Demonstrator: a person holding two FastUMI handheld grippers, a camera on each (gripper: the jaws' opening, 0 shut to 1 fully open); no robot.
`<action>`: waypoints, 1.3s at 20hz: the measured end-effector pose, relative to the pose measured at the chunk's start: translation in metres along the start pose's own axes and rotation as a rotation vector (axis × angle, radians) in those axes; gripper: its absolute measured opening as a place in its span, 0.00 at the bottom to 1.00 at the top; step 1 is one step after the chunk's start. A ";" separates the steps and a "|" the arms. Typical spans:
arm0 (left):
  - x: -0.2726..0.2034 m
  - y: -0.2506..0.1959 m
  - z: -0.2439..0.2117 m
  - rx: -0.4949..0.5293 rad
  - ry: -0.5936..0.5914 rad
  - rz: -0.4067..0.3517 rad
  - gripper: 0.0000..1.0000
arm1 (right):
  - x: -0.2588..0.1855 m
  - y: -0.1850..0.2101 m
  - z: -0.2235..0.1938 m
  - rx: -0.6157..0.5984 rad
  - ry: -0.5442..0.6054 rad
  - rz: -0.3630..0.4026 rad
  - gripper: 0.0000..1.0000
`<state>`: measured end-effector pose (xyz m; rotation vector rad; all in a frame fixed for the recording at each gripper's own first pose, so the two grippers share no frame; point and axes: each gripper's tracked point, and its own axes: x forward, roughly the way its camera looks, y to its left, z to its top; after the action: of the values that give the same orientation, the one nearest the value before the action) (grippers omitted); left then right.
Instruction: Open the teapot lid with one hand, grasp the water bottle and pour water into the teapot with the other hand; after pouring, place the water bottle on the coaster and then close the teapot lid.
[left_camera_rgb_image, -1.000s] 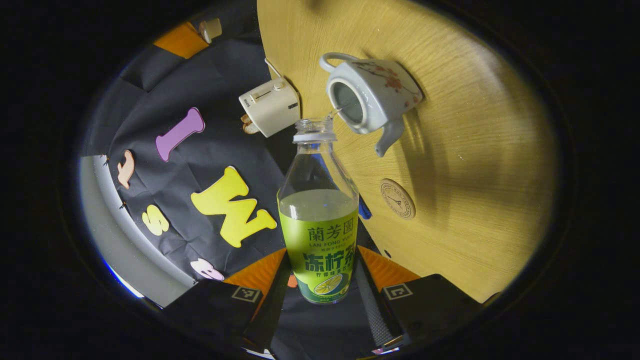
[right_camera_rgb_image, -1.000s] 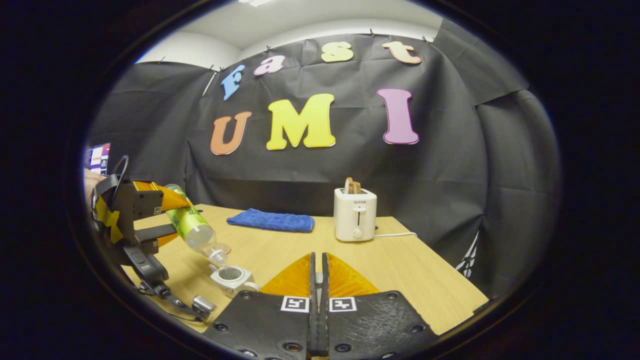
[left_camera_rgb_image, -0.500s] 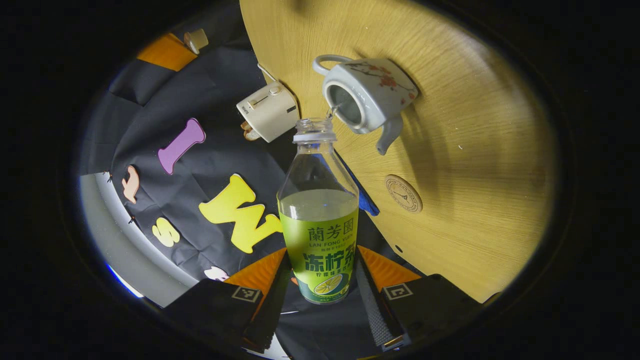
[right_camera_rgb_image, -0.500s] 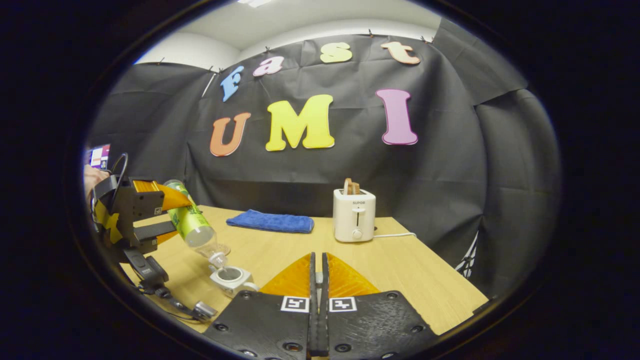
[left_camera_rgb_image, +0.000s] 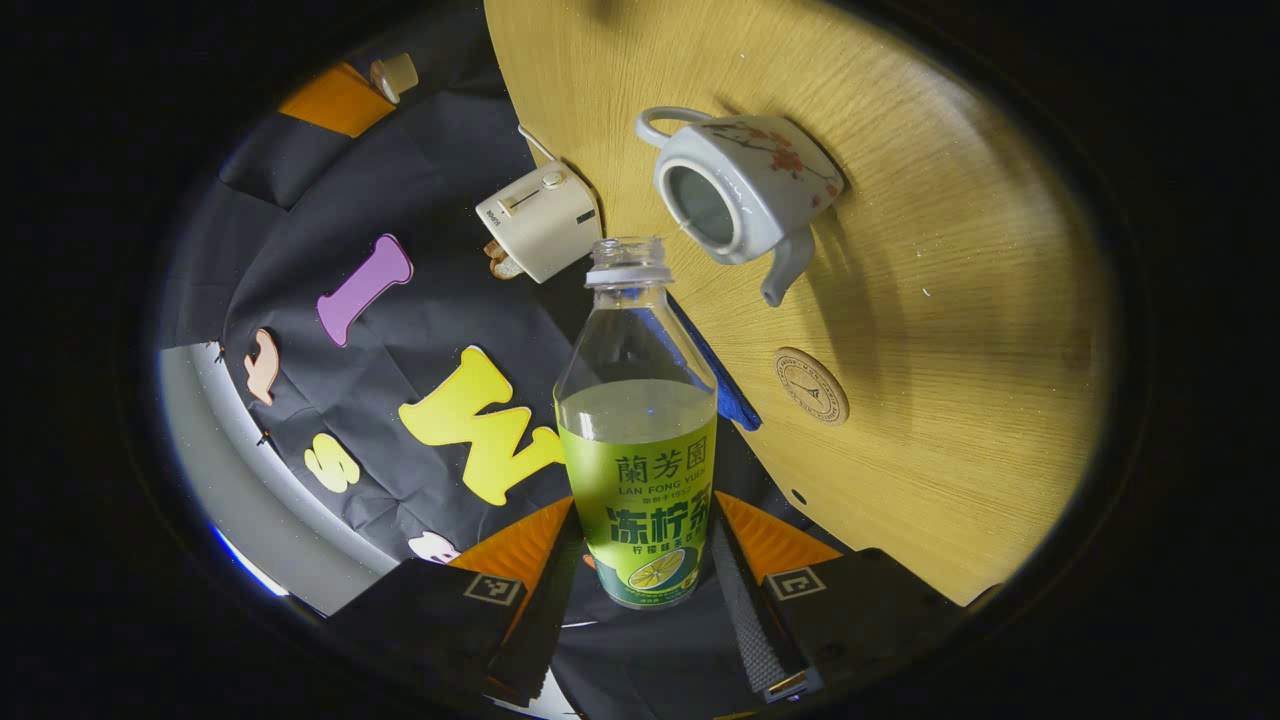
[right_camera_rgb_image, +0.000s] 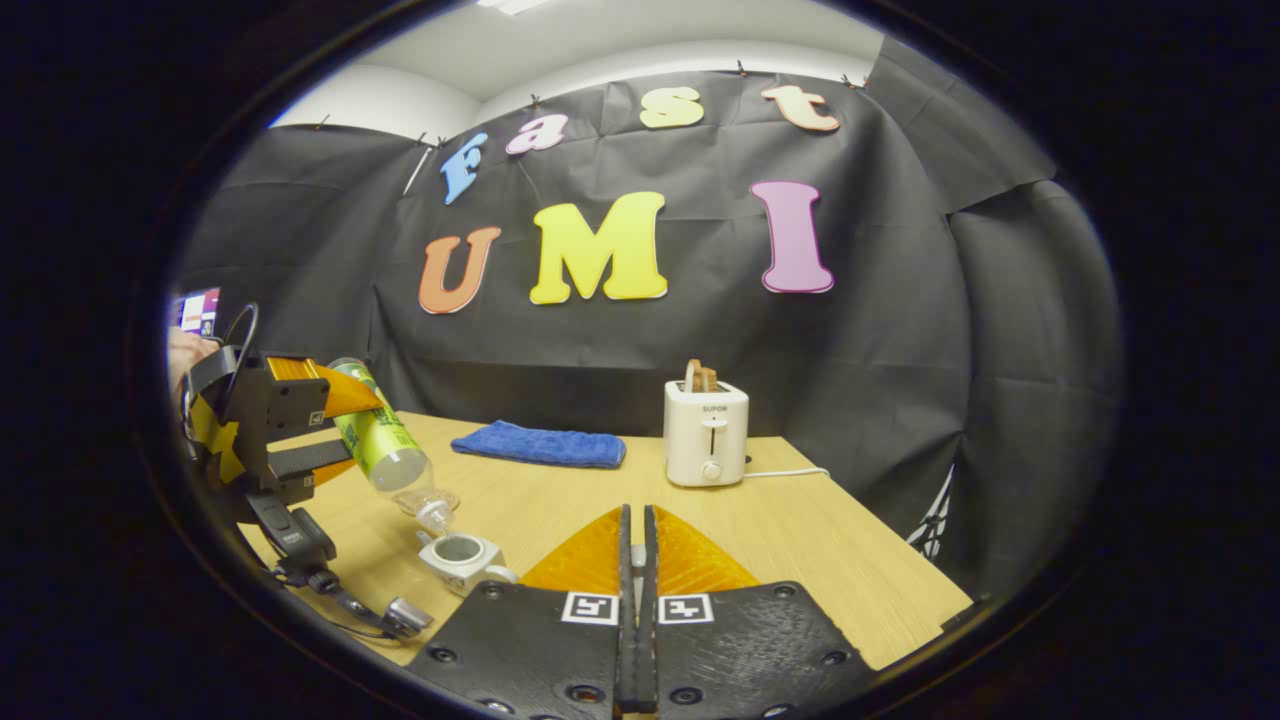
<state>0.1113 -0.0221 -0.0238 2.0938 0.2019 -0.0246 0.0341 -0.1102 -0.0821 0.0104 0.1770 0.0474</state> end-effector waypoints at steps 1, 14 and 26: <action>0.001 0.001 0.000 -0.002 0.002 -0.001 0.74 | 0.000 0.001 0.000 -0.001 -0.001 0.000 0.00; 0.003 -0.015 -0.005 -0.314 -0.031 -0.008 0.74 | -0.006 -0.002 0.005 0.014 -0.009 -0.011 0.00; -0.012 -0.061 -0.039 -1.416 -0.037 -0.146 0.74 | -0.010 0.007 0.027 0.027 -0.033 -0.017 0.00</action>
<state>0.0879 0.0398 -0.0548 0.6667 0.2437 -0.0031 0.0286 -0.1044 -0.0535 0.0370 0.1443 0.0278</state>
